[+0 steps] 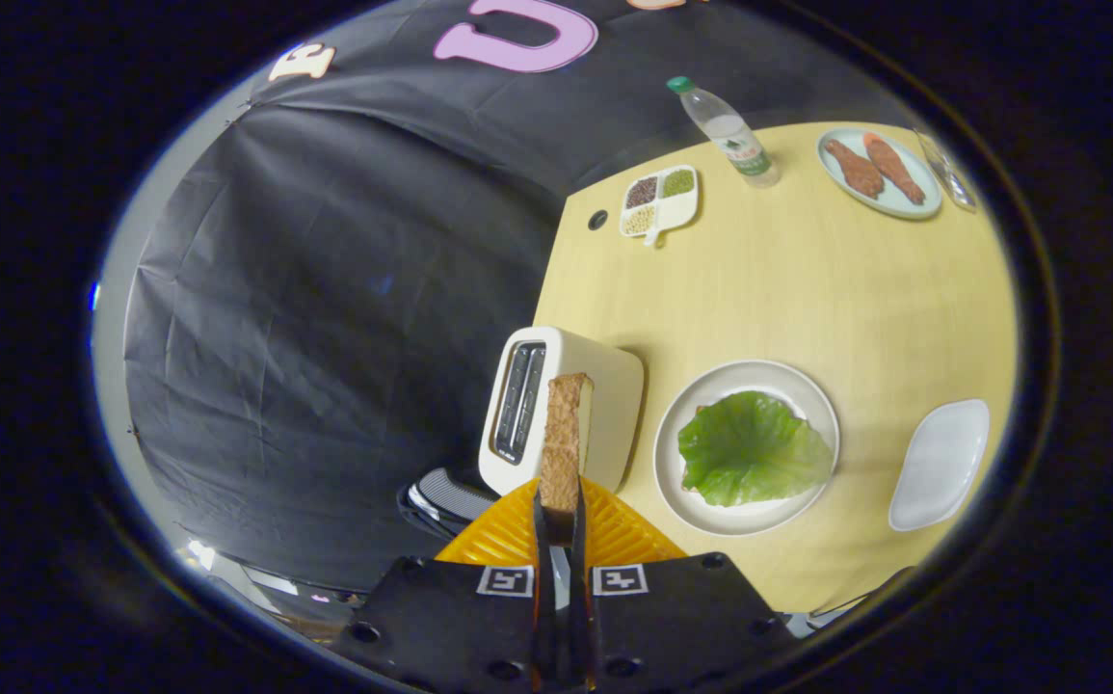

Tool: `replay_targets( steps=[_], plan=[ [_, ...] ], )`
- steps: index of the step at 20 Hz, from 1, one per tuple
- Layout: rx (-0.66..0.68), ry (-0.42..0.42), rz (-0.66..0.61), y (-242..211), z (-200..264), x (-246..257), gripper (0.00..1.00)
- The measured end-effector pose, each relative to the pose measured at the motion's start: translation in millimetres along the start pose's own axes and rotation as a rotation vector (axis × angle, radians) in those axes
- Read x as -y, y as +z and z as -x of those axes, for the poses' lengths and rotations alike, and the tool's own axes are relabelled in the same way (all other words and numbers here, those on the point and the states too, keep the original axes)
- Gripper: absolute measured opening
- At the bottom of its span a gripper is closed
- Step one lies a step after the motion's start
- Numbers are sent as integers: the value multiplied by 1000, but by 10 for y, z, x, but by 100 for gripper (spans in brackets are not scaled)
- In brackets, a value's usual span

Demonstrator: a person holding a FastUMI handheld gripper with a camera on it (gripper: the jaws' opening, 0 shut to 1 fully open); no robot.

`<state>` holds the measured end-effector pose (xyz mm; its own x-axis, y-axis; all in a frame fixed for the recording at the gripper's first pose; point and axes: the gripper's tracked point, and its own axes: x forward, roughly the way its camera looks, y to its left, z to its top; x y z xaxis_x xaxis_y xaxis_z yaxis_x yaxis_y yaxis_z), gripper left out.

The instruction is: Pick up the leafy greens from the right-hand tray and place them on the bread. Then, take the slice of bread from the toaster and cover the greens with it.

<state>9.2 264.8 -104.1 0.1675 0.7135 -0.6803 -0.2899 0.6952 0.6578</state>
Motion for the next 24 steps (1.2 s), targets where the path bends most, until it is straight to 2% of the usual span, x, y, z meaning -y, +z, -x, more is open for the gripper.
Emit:
replay_targets(
  steps=[5, 11, 17, 24],
  plan=[
    [-9, 18, -80, -239, -203, 556, 8],
    [-24, -20, -176, -255, -482, 1090, 8],
    [-41, -182, -144, -336, -675, 1605, 8],
    [-15, -318, -41, -402, -784, 1874, 9]
  ],
)
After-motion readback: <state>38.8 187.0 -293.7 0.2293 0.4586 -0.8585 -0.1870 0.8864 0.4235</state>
